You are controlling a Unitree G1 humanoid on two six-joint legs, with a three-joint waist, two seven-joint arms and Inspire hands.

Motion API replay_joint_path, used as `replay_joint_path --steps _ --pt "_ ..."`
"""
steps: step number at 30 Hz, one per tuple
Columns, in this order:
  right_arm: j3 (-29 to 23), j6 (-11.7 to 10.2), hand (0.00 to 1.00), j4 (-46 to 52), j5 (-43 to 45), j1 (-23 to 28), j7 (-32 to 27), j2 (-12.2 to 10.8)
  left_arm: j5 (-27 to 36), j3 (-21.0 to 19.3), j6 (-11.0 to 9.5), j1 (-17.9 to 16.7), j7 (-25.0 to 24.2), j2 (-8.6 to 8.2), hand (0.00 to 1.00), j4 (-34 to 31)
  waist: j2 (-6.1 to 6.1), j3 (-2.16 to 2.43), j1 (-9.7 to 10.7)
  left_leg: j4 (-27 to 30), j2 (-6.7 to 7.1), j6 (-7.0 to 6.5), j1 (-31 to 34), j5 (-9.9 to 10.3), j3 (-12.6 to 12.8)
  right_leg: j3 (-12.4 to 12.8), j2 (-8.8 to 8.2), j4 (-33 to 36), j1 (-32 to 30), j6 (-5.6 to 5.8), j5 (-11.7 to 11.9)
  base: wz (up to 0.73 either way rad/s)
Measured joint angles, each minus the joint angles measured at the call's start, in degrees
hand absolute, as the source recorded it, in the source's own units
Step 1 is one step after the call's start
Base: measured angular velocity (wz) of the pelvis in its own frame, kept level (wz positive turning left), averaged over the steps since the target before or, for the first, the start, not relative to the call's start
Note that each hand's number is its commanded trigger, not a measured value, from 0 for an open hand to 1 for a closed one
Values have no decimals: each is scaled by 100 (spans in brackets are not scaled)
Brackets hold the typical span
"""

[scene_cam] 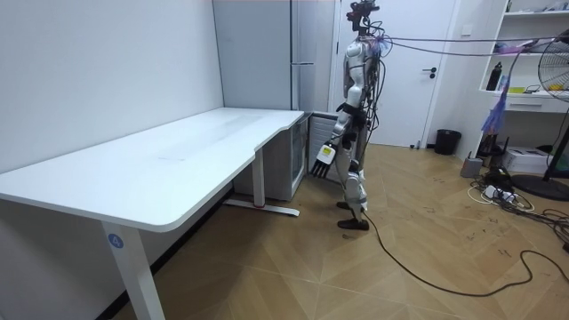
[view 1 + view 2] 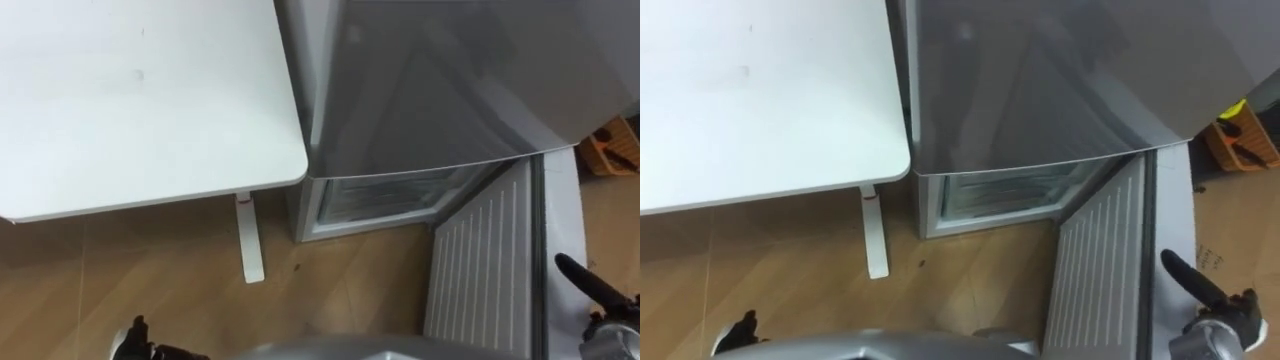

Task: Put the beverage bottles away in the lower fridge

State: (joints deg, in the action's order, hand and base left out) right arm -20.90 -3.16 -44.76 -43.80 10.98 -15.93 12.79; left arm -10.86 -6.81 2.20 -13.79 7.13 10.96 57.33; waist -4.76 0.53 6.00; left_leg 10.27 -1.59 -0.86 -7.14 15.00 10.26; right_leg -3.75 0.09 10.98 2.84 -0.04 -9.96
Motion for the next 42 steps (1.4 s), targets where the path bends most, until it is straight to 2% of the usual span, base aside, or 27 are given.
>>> replay_joint_path --steps 2,4,6,8,10,13,14,16,21,23,24,25,27,30,32,33,35,36,38,40,42 --pt "101 26 0 29 -163 -106 -13 -54 -2 94 34 16 -7 4 0 17 16 -12 -15 56 -5 -3 7 2 99 52 4 152 -101 0 0 -20" --pt "276 31 0 121 -362 -173 -7 -87 -1 136 38 51 -7 0 0 18 36 -46 -60 63 -5 -6 9 3 214 50 -3 284 -230 0 0 -31" --pt "444 18 0 118 -440 -295 47 -163 0 139 42 91 -7 -11 0 18 47 -46 -85 69 4 -35 104 15 267 1 -25 408 -372 -6 3 -27" --pt "713 18 0 251 -967 -266 187 -187 1 143 45 174 -7 -23 0 13 52 -47 -134 72 -17 -67 195 3 305 -107 -79 459 -473 -5 29 -7" --pt "974 7 0 284 -1376 -299 340 -211 -8 150 51 175 2 -22 0 26 59 -43 -183 73 -15 -68 194 4 328 -101 -84 461 -491 0 60 -14" --pt "1487 -7 0 284 -1785 -322 766 -277 -16 148 129 208 0 -41 0 53 66 -40 -395 73 -38 -74 180 -5 470 -122 -72 462 -543 -9 125 -24" --pt "1747 -82 0 277 -1753 -343 875 -345 -19 157 187 244 -4 -84 0 54 86 -37 -481 78 -53 -77 192 -7 507 -134 -61 418 -550 -5 166 -18" --pt "1852 -229 0 234 -1693 -338 899 -347 -5 295 213 302 -27 -157 0 54 121 -37 -589 64 -40 -98 238 -15 548 -318 -94 368 -590 5 238 -18" --pt "2288 -415 0 242 -1335 -345 920 -240 -2 639 450 500 67 -128 0 9 129 -47 -790 31 -76 -111 292 -25 688 -524 -70 217 -640 -32 393 -24" --pt "2680 -505 0 315 -1147 -389 916 -158 6 1043 557 666 135 -58 0 -4 123 -49 -850 37 -91 -112 368 -39 725 -645 -64 161 -718 -68 479 -17" --pt "2817 -541 0 328 -1138 -408 915 -160 6 1119 598 711 140 -41 0 -4 114 -48 -892 32 -102 -106 368 -43 749 -686 -57 157 -730 -85 493 -39" --pt "3108 -575 0 410 -1145 -434 912 -159 3 1193 646 806 160 -41 0 3 102 -46 -1079 19 -127 -98 342 -45 814 -788 -30 152 -747 -137 527 -42" --pt "3526 -554 0 589 -1235 -542 904 -172 4 1349 698 912 221 -48 0 18 85 -54 -1271 23 -165 -70 338 -50 809 -945 -18 144 -770 -216 579 -37" --pt "4402 -358 0 731 -1321 -1005 1088 -244 5 1570 843 1026 315 -43 0 35 70 -62 -1285 -13 -197 13 375 -104 704 -1066 12 83 -769 -246 596 7" --pt "5272 53 0 731 -1314 -1673 1773 -447 4 1743 974 1151 343 -46 0 45 66 -95 -1355 -52 -197 56 436 -154 612 -1139 17 18 -780 -313 583 22" --pt "5412 202 0 722 -1384 -1775 1735 -539 3 1768 994 1177 343 -45 0 47 56 -89 -1374 -55 -195 62 463 -169 567 -1180 18 -15 -776 -332 589 33" --pt "5708 567 0 786 -1344 -1950 2228 -761 2 1773 1007 1217 344 -68 0 16 45 -129 -1463 -54 -164 85 522 -216 424 -1338 0 -45 -768 -383 562 33" --pt "5781 622 0 835 -1341 -1982 2326 -813 6 1768 1005 1214 344 -77 0 2 47 -130 -1503 -48 -161 85 540 -230 387 -1371 -7 -49 -767 -389 555 26" --pt "5962 821 0 1006 -1345 -2124 2682 -922 6 1771 1013 1224 342 -147 0 -2 98 -160 -1617 -43 -157 84 558 -239 322 -1431 -21 -56 -750 -379 538 20" --pt "6048 920 0 1007 -1338 -2236 2842 -935 6 1769 1023 1230 341 -201 0 -2 153 -182 -1618 -50 -153 60 566 -253 193 -1554 -58 -101 -682 -347 518 32" --pt "6039 1015 0 1005 -1294 -2247 2928 -925 6 1758 1023 1227 342 -264 0 -1 177 -157 -1636 -56 -87 34 573 -272 115 -1642 -95 -118 -657 -318 500 30"
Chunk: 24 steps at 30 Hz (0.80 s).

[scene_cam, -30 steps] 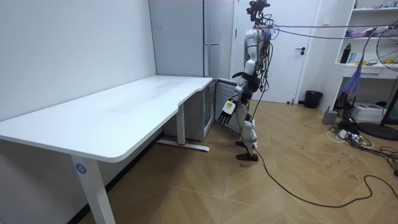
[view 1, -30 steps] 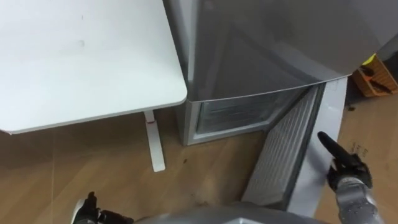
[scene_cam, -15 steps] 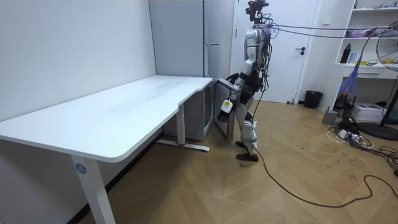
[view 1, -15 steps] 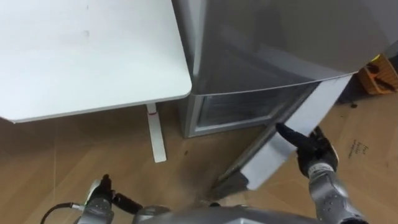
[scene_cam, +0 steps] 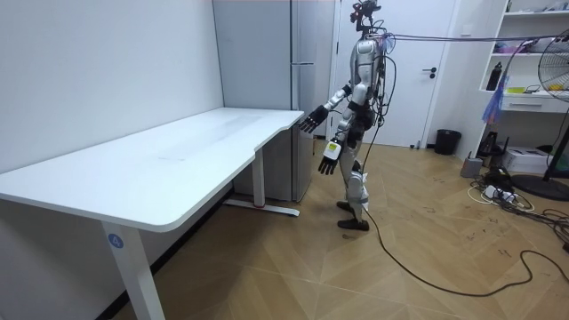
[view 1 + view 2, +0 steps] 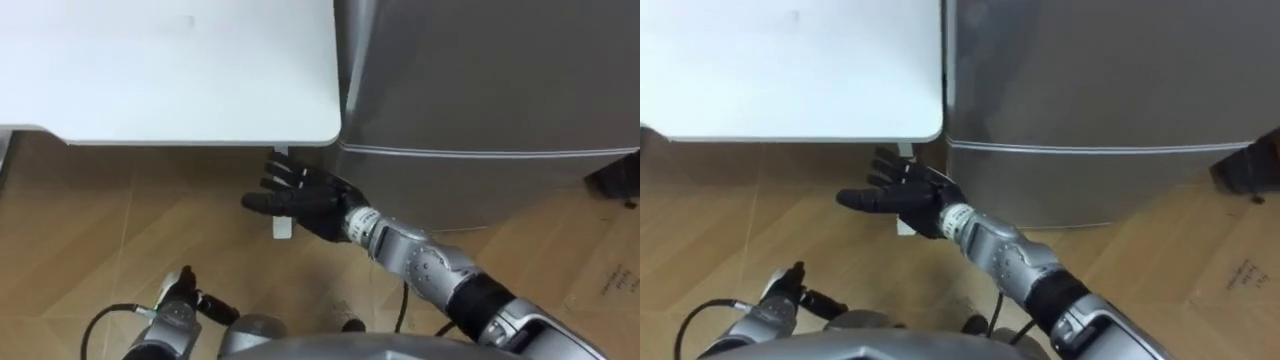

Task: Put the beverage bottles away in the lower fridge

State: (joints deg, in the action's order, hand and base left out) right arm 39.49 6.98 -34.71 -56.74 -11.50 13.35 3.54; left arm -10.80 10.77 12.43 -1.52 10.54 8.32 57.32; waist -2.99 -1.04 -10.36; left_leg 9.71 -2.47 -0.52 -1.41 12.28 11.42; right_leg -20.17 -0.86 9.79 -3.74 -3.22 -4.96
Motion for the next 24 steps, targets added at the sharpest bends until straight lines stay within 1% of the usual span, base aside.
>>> replay_joint_path --steps 3,4,6,7,8,10,11,12,13,14,16,17,18,20,21,22,23,24 --pt "-18 145 0 -15 211 -2 63 -7 5 -51 -2 -2 1 -44 0 0 9 9 0 -6 16 -21 -32 -14 -78 -74 -39 -1 64 34 -19 16" --pt "-35 188 0 -16 340 -7 66 12 4 -54 -13 -1 1 -44 0 0 1 19 22 -6 16 -29 -33 -18 -90 -102 -58 -1 81 48 -28 12" --pt "-38 191 0 -32 529 -10 73 34 12 -54 -31 -4 1 -51 0 2 4 17 49 -9 23 -38 -57 -23 -126 -123 -74 -5 120 62 -29 9" --pt "-39 196 0 -109 603 -10 128 48 60 -52 -33 -15 -1 -53 0 6 6 16 61 -22 26 -39 -110 -22 -128 -123 -75 -13 170 73 -33 5" --pt "-55 222 0 -215 718 -9 212 89 227 -55 -34 -32 -1 -51 0 3 37 0 78 -26 26 -48 -146 -16 -151 -127 -74 -15 216 86 -41 7" --pt "-80 292 0 -322 915 14 271 91 429 -44 -36 -58 2 -40 0 -15 35 2 138 -50 32 -60 -183 -5 -242 -138 -74 -16 269 98 -49 17" --pt "-119 309 0 -409 1005 67 321 145 520 -59 -40 -96 1 -30 0 -50 27 9 154 -77 38 -63 -186 -2 -269 -140 -78 -13 280 108 -55 16" --pt "-176 313 0 -486 1023 99 365 143 565 -75 -48 -112 -4 -27 0 -61 19 20 156 -82 40 -63 -187 -2 -270 -140 -78 -13 280 108 -55 7" --pt "-302 317 0 -584 1059 182 398 160 630 -160 -80 -161 -10 -37 0 -100 17 28 153 -85 45 -63 -187 -2 -271 -141 -82 -10 278 108 -55 0" --pt "-385 310 0 -610 1086 277 417 224 694 -173 -132 -211 -10 -37 0 -121 6 41 170 -82 51 -65 -186 -3 -276 -161 -93 1 279 109 -55 3" --pt "-584 303 0 -828 1262 397 449 258 691 -189 -170 -258 -10 -37 0 -120 14 56 265 -78 76 -74 -190 -9 -357 -231 -98 1 320 122 -64 17" --pt "-703 303 0 -960 1440 506 447 302 692 -201 -205 -286 -9 -41 0 -121 9 74 301 -83 112 -82 -205 -14 -373 -260 -107 1 343 130 -68 18" --pt "-740 303 0 -1037 1533 542 444 324 695 -205 -234 -310 -4 -38 0 -122 6 77 325 -81 114 -85 -217 -15 -379 -268 -114 2 359 132 -69 12" --pt "-1058 302 0 -1412 1871 662 455 352 906 -291 -314 -372 -4 -17 0 -91 -27 100 426 -79 104 -97 -226 -22 -452 -311 -165 12 400 157 -86 15" --pt "-1137 301 0 -1510 1941 680 458 369 916 -297 -333 -375 -16 -9 0 -60 -26 99 442 -74 110 -105 -226 -19 -480 -338 -177 22 410 165 -91 21" --pt "-1289 262 0 -1779 2111 708 483 410 959 -310 -388 -384 -25 -1 0 2 -27 99 538 -45 127 -120 -227 -10 -538 -352 -209 98 420 204 -122 31" --pt "-1449 237 0 -2096 2240 734 475 446 1077 -322 -428 -424 -43 18 0 15 -21 96 590 -5 141 -148 -238 7 -577 -336 -232 148 460 247 -151 31" --pt "-1528 234 0 -2221 2315 770 453 477 1105 -338 -452 -442 -53 20 0 31 -6 92 604 6 154 -158 -247 13 -616 -324 -241 162 480 265 -167 31"
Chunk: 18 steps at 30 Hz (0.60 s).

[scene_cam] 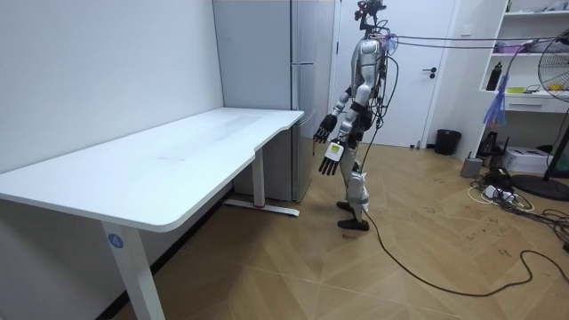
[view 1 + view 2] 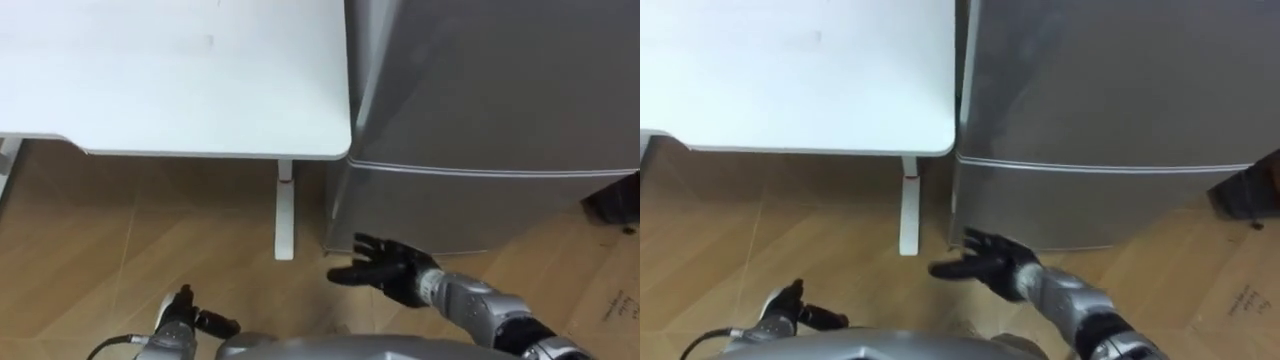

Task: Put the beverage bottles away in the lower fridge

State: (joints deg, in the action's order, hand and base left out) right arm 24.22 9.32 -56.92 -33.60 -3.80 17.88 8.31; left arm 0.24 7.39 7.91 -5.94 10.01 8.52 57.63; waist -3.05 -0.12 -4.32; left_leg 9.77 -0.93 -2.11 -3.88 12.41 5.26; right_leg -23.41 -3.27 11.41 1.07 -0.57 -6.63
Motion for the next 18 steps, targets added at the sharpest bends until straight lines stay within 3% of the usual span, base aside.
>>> replay_joint_path --steps 4,8,13,16,18 --pt "-609 -11 0 -764 950 138 -232 92 -8 -324 -138 -158 -107 12 0 110 -17 1 94 100 114 -81 8 32 -175 36 -109 143 52 79 -100 23" --pt "-937 -108 0 -1076 1554 306 -398 116 -108 -461 -170 -167 -229 56 0 324 -29 -4 206 125 223 -152 22 2 -437 341 -170 142 146 188 -129 36" --pt "-1223 -223 0 -1227 1828 392 -497 103 -384 -563 -184 -268 -335 141 0 434 -19 -12 269 267 289 -191 65 47 -718 511 -174 131 255 239 -137 28" --pt "-1437 -264 0 -1253 1689 541 -594 100 -494 -669 -190 -323 -405 176 0 431 -25 -15 307 332 345 -209 38 65 -923 883 -160 118 380 265 -153 41" --pt "-1506 -300 0 -1372 1455 616 -633 92 -642 -725 -193 -382 -423 177 0 432 -23 -17 311 374 374 -223 44 77 -1031 932 -163 93 431 280 -162 28"
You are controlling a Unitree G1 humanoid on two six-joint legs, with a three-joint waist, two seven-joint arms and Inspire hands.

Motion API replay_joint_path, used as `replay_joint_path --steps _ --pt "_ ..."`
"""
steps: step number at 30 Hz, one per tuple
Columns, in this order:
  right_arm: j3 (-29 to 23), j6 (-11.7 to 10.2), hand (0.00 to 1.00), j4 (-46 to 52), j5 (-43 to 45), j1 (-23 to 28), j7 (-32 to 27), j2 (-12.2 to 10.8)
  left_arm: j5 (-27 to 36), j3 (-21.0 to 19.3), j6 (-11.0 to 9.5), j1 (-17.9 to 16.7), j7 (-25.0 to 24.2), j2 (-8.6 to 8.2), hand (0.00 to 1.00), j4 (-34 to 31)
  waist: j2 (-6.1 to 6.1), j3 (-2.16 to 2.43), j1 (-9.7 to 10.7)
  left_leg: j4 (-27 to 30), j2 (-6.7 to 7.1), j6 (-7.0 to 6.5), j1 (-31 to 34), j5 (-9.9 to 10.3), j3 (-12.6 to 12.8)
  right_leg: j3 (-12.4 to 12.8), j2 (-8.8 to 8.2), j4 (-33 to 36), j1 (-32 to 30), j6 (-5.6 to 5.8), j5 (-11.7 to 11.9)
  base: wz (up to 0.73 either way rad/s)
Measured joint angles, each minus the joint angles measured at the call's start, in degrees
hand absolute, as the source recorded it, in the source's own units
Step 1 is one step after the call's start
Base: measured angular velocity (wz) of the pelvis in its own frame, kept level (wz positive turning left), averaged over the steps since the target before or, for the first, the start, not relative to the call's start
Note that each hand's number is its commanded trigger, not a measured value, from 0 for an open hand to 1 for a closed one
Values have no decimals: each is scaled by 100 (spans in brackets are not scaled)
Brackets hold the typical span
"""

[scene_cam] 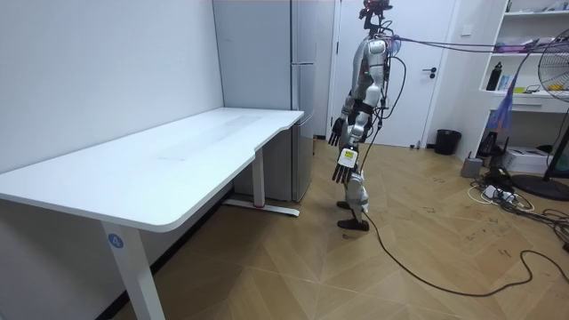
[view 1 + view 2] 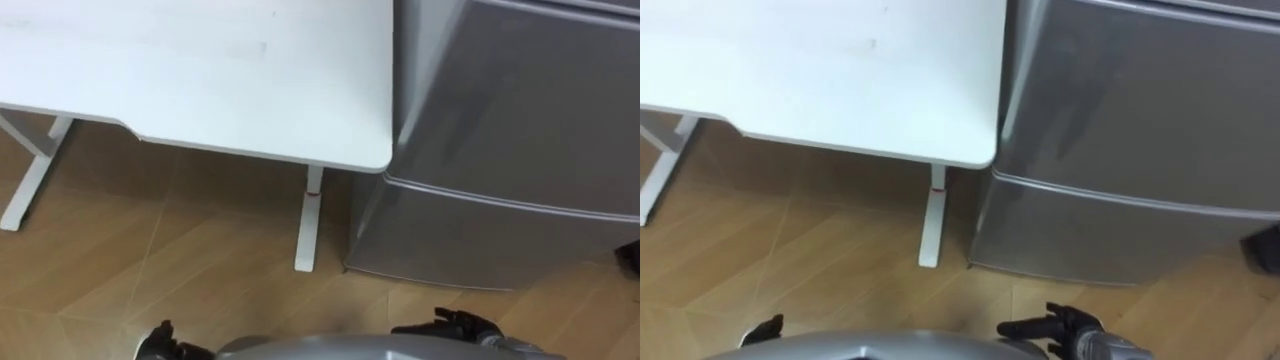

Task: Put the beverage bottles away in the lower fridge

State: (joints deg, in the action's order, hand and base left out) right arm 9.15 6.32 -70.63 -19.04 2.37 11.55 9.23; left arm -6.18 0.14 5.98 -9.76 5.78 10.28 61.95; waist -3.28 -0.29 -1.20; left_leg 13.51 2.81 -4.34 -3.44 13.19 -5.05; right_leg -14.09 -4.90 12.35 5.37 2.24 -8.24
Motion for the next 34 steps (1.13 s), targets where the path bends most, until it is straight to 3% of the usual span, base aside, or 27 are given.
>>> replay_joint_path --steps 4,8,23,28,34 --pt "-374 1 0 -192 -312 115 -7 -53 -776 -235 137 -163 -33 -11 0 54 -24 -4 7 10 51 -4 4 16 -50 -6 6 -185 111 25 5 5" --pt "-482 6 0 -312 -423 115 36 -67 -1086 -355 326 -266 -64 -47 0 55 -43 -2 26 14 70 7 5 24 -92 -7 4 -286 173 71 -16 3" --pt "-494 0 0 -323 -390 113 -44 -64 -1468 -445 485 -299 -135 -145 0 123 0 1 31 21 62 26 -6 28 -120 207 37 -291 182 81 -22 1" --pt "-597 -1 0 -379 -446 116 -39 -56 -1478 -460 546 -234 -125 -155 0 125 59 10 29 -2 -6 43 -7 40 14 346 67 -370 156 84 -20 -12" --pt "-712 3 0 -446 -555 122 22 -41 -1501 -464 665 -188 -155 -208 0 122 141 54 117 -31 -85 116 -19 69 155 472 173 -375 106 73 -14 -11"
